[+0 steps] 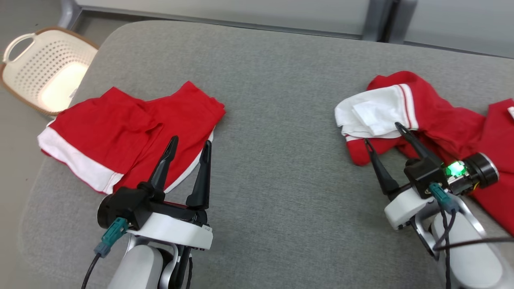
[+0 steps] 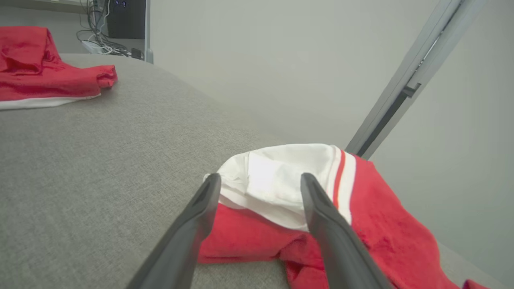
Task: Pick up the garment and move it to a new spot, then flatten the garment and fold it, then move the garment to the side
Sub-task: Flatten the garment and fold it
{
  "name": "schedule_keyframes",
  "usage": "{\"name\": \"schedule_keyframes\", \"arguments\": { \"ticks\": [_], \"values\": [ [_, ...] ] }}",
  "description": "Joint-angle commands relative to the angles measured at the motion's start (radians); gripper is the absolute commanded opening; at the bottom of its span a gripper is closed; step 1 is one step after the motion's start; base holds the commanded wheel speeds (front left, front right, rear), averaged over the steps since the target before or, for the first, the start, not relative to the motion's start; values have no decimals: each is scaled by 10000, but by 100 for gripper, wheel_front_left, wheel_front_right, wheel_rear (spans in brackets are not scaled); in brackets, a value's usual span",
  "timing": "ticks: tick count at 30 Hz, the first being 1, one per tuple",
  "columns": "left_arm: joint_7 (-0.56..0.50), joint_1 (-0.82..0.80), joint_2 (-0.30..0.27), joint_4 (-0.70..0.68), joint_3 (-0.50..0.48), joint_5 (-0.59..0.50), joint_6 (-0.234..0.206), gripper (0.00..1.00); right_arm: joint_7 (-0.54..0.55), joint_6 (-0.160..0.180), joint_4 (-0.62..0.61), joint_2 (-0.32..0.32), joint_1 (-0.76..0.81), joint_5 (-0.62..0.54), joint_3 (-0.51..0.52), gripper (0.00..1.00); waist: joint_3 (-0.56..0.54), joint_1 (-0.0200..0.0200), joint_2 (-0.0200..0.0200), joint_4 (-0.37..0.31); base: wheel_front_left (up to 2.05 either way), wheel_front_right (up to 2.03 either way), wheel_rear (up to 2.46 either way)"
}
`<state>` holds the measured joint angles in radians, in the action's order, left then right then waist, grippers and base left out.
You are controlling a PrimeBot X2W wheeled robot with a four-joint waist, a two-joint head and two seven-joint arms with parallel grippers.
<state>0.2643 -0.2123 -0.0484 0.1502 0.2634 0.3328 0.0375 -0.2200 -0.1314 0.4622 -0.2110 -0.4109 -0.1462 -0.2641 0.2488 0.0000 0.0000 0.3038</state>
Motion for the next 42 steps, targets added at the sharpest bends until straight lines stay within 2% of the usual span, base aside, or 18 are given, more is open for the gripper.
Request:
{"name": "schedule_keyframes", "arguments": {
  "ticks": [1, 7, 8, 9, 10, 18, 22, 26, 33, 37, 41, 42],
  "values": [
    [1, -178, -36, -68, -1, 78, -65, 100, 64, 13, 116, -135, -181, -122, -30, 100, 192, 0, 0, 271, 0, 0, 0],
    [1, -264, -33, -183, 131, 294, -205, 100, 403, 13, 806, -581, -836, -227, -69, 100, 404, 0, 0, 696, 0, 0, 0],
    [1, -265, -33, -191, 149, 316, -201, 100, 477, 13, 901, -612, -892, -177, -18, 96, 420, 0, 0, 733, 0, 0, 0],
    [1, -249, -36, -189, 160, 324, -211, 100, 530, 13, 971, -628, -945, -116, 31, 38, 426, 0, 0, 757, 0, 0, 0],
    [1, -235, -35, -186, 177, 323, -222, 100, 542, 13, 1003, -647, -1005, -77, 68, 0, 431, 0, 0, 776, 0, 0, 0],
    [1, -120, -38, -34, 212, 250, -275, 100, 431, 13, 974, -528, -1097, 447, 56, 0, 167, 0, 0, 643, 0, 0, 0],
    [1, -62, -38, 20, 169, 150, -262, 100, 310, 13, 618, -139, -1097, 1150, -523, 0, -134, 0, 0, 478, 0, 0, 0],
    [1, 4, -33, 29, 128, 27, -224, 100, 408, 13, -71, -104, -1434, 1858, -998, 0, -353, 0, 0, 332, 0, 0, 0],
    [1, -6, -38, -51, 230, -18, -135, 100, 1200, 13, -502, -958, -2619, 2475, -323, 0, -228, 0, 0, 421, 0, 0, 0],
    [1, -114, -35, -79, 390, 125, -119, 100, 1940, 14, 57, -1887, -3700, 2361, 372, 0, 104, 0, 0, 681, 0, 0, 0],
    [1, -168, -36, 24, 569, 154, -49, 100, 2257, 14, 1371, -2684, -4776, 2160, 824, 0, 347, 0, 0, 918, 0, 0, 0],
    [1, -223, -32, 23, 606, 169, -32, 100, 2270, 14, 1770, -2875, -5080, 1971, 1055, 57, 412, 0, 0, 965, 0, 0, 0]
  ]
}}
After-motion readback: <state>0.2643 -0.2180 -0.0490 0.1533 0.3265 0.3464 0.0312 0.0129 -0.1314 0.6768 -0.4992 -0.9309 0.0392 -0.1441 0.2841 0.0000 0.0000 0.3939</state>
